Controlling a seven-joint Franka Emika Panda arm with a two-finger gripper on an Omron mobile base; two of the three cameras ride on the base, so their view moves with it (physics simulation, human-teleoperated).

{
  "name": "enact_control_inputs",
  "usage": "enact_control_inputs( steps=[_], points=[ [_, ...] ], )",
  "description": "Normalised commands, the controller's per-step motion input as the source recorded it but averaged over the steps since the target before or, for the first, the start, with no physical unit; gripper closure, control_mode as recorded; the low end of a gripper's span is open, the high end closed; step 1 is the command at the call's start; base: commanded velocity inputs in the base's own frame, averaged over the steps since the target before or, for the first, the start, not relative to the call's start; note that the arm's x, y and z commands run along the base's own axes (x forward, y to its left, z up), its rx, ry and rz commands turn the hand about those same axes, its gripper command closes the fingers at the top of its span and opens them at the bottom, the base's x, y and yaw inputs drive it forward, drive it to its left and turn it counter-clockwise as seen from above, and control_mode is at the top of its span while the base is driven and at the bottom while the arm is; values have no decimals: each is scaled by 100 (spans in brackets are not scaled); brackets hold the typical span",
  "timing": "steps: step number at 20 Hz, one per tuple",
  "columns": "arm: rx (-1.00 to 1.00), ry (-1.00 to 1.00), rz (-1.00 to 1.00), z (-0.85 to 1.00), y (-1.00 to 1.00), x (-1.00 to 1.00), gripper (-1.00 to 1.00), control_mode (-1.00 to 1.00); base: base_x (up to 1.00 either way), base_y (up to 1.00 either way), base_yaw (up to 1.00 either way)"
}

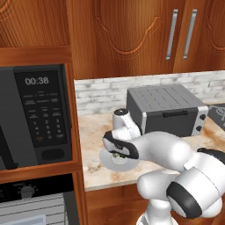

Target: Place the broccoli on the rack of the oven.

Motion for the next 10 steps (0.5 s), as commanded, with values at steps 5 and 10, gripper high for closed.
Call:
enact_control_inputs(
  steps=[5, 10],
  points=[
    [-1, -15, 9, 72, 1, -31, 100, -100, 0, 0, 0],
    [0, -1, 16, 55, 4, -29, 100, -100, 0, 0, 0]
  ],
)
